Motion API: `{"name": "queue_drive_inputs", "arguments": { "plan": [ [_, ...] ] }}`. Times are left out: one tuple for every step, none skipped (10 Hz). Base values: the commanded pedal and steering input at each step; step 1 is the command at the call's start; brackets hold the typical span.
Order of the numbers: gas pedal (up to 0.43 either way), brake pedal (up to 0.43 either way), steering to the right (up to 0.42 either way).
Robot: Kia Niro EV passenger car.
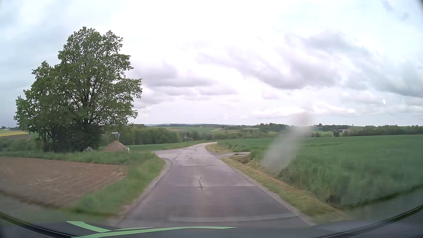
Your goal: Follow the waypoints while adhering to traffic rules and regulations
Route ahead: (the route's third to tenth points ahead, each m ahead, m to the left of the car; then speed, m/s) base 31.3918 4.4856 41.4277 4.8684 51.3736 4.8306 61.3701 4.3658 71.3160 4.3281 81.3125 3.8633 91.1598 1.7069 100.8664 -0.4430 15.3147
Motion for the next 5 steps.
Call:
{"name": "queue_drive_inputs", "arguments": {
  "plan": [
    [0.13, 0.0, -0.023],
    [0.13, 0.0, -0.023],
    [0.13, 0.0, -0.023],
    [0.13, 0.0, -0.022],
    [0.13, 0.0, -0.022]
  ]
}}
